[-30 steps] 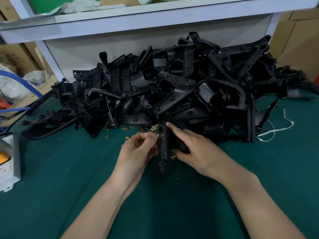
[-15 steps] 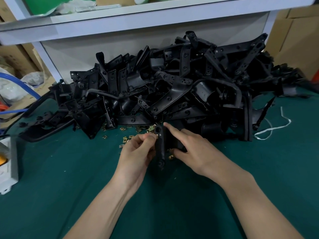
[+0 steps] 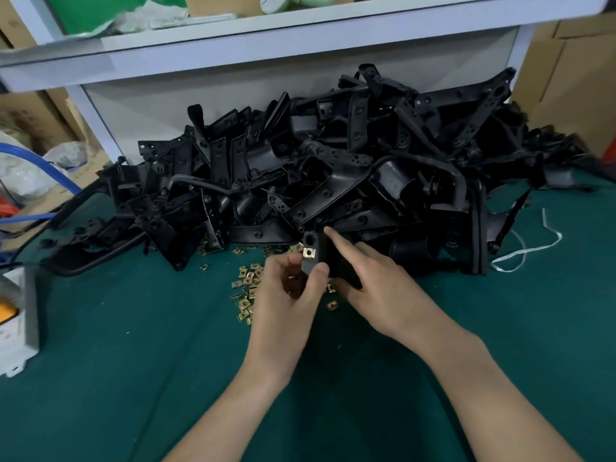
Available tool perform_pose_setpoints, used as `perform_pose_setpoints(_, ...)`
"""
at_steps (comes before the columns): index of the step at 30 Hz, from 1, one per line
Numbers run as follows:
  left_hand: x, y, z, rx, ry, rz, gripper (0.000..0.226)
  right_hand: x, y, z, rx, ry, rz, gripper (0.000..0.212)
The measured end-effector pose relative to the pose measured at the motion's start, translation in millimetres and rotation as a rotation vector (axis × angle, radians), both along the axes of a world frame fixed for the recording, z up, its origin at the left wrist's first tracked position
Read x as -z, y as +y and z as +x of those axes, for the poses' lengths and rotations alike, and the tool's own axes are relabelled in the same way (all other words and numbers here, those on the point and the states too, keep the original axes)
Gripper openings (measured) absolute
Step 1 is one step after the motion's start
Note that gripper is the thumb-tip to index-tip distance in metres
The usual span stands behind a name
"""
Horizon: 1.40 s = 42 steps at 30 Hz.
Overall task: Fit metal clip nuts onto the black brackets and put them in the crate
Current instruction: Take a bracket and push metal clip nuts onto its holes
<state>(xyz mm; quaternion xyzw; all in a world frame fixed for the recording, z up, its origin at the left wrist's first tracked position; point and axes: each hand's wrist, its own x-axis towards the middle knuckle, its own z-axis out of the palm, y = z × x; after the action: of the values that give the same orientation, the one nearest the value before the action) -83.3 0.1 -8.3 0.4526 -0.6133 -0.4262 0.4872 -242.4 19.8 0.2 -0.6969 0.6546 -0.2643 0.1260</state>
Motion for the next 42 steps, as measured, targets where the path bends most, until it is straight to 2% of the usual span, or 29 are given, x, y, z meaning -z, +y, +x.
perform_pose_setpoints(9,7,-5,5,-0.098,-0.226,-0.247,0.022,6,-2,6,-0.025,0.064,-0.022,0.082)
perform_pose_setpoints(15,7,-9,6,-0.072,-0.234,-0.303,0.02,4,0,9,-0.025,0.102,-0.044,0.084)
perform_pose_setpoints(17,4,-8,7,-0.014,-0.163,-0.295,0.016,-2,2,7,-0.009,0.067,-0.098,0.08)
perform_pose_setpoints(20,0,-12,17,0.002,-0.134,-0.24,0.029,-12,7,3,0.021,-0.012,-0.178,0.075)
perform_pose_setpoints(22,2,-21,25,-0.051,-0.34,-0.202,0.035,-16,9,2,0.03,-0.046,-0.198,0.073)
perform_pose_setpoints(24,5,-27,33,-0.096,-0.716,-0.204,0.057,-18,10,2,0.035,-0.056,-0.193,0.073)
perform_pose_setpoints(25,6,-29,36,-0.093,-0.836,-0.195,0.066,-18,11,2,0.038,-0.051,-0.189,0.073)
perform_pose_setpoints(29,10,-30,40,0.038,-1.06,-0.145,0.077,-16,9,2,0.047,-0.028,-0.171,0.073)
perform_pose_setpoints(31,11,-31,40,0.033,-1.074,-0.157,0.071,-13,8,1,0.054,-0.032,-0.189,0.073)
perform_pose_setpoints(33,11,-33,40,-0.01,-1.049,-0.203,0.055,-11,8,1,0.035,-0.147,-0.196,0.067)
perform_pose_setpoints(34,11,-34,40,-0.03,-1.043,-0.235,0.047,-11,7,1,0.009,-0.279,-0.179,0.058)
perform_pose_setpoints(36,12,-34,39,-0.048,-1.048,-0.27,0.039,-15,6,1,-0.034,-0.622,-0.09,0.027)
perform_pose_setpoints(39,11,-34,38,-0.047,-1.041,-0.288,0.035,-18,3,4,-0.126,-1.124,0.161,0.043)
perform_pose_setpoints(42,12,-35,38,-0.055,-1.003,-0.311,0.03,-19,2,9,-0.257,-1.336,0.26,0.046)
